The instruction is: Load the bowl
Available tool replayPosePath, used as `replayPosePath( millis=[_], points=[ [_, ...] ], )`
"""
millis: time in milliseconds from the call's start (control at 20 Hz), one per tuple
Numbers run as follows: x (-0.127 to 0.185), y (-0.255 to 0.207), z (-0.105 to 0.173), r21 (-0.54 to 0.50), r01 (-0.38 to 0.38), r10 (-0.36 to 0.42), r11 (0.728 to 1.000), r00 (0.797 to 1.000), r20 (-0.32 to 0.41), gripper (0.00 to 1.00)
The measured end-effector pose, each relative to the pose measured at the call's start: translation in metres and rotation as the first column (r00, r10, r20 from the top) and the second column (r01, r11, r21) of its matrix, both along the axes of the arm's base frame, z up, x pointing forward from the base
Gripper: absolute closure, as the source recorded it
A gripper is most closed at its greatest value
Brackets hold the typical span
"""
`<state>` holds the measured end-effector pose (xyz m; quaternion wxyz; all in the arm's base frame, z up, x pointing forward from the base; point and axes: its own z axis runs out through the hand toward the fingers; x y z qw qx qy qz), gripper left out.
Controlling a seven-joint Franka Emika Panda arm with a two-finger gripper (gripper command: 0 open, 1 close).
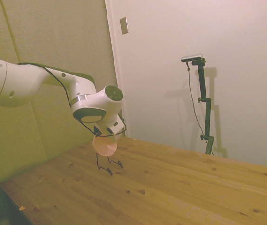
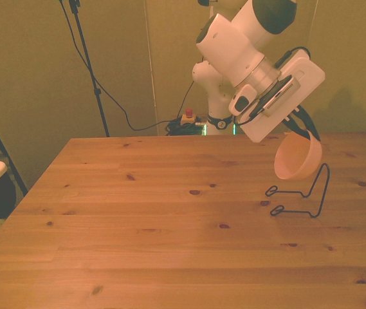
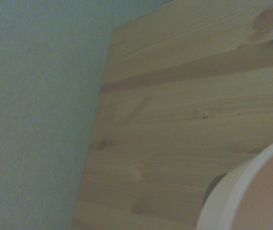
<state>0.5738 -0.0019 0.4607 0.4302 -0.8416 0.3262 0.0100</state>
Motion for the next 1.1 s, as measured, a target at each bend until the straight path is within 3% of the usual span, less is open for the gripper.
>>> replayPosePath(
  millis=[500,1100],
  points=[
    [0.006,-0.006,-0.044,0.107,-0.043,0.037,0.993,0.998,0.054,1.0],
    [0.012,-0.008,-0.068,0.151,-0.036,0.026,0.988,0.997,0.067,1.0]
  ],
)
